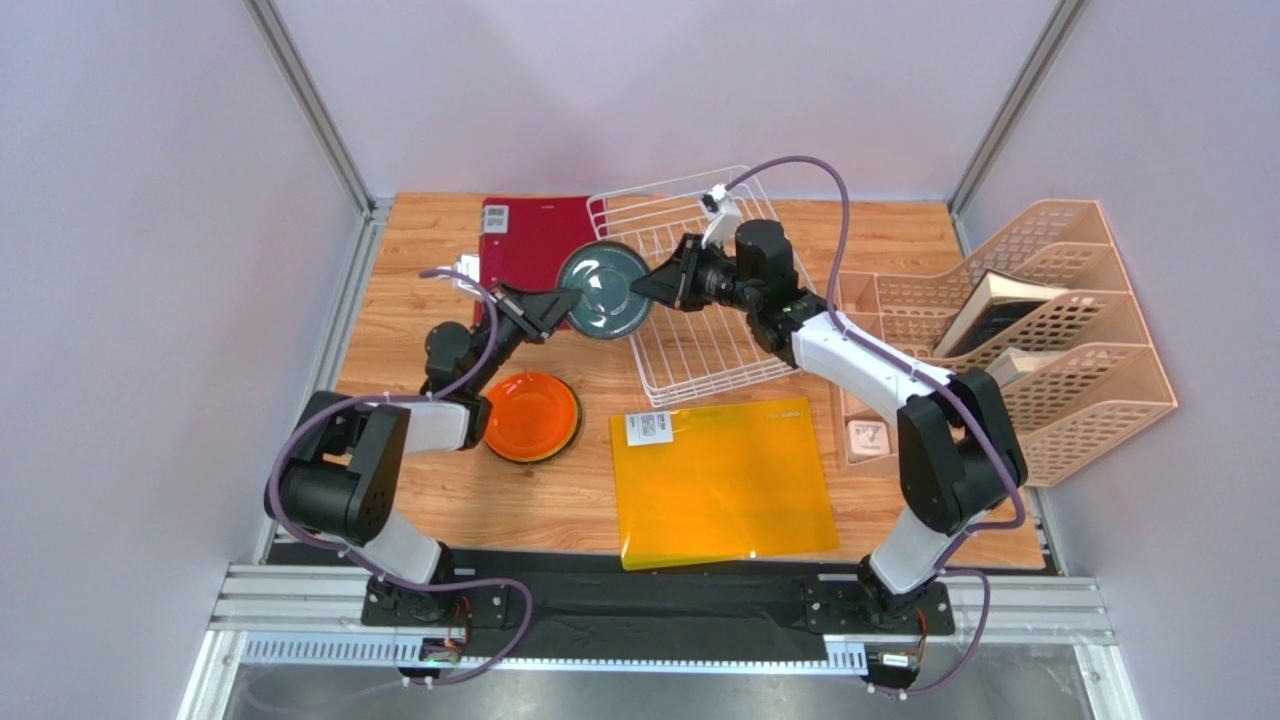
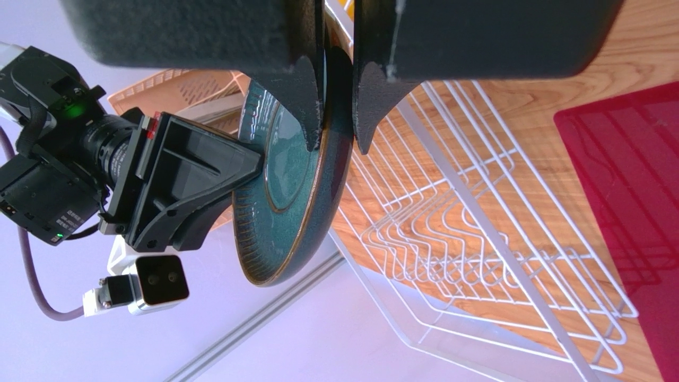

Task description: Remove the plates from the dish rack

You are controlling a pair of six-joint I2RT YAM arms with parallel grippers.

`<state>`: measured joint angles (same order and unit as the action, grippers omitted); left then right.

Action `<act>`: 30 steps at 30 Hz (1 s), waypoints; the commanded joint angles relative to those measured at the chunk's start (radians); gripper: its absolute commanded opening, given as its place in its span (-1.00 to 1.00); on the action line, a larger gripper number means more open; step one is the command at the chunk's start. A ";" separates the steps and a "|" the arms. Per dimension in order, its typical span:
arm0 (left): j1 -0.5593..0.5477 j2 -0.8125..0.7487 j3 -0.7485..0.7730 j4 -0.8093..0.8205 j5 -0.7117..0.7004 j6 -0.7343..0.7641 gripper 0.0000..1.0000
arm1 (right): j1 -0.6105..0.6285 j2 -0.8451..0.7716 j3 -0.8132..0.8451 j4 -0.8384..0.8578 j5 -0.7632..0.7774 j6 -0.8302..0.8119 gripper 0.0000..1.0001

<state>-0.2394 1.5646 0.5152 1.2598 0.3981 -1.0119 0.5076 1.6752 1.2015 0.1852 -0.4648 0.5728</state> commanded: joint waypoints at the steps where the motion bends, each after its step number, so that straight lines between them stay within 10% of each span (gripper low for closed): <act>1: -0.023 -0.058 -0.026 -0.005 0.025 0.154 -1.00 | 0.042 0.035 0.076 0.063 -0.051 0.001 -0.99; 6: -0.023 -0.208 -0.109 -0.115 -0.045 0.249 -1.00 | 0.045 0.057 0.101 0.020 -0.023 -0.017 -0.18; 18: -0.023 -0.720 -0.210 -0.630 -0.298 0.444 -1.00 | 0.019 0.063 0.115 -0.039 0.066 -0.068 -0.07; 30: -0.023 -0.888 -0.302 -0.888 -0.484 0.476 -1.00 | -0.038 -0.023 0.076 -0.099 0.172 -0.137 -0.06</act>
<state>-0.2619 0.7017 0.2203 0.4057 -0.0044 -0.5541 0.4824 1.7332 1.2758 0.0887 -0.3607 0.4835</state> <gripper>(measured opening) 0.066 0.469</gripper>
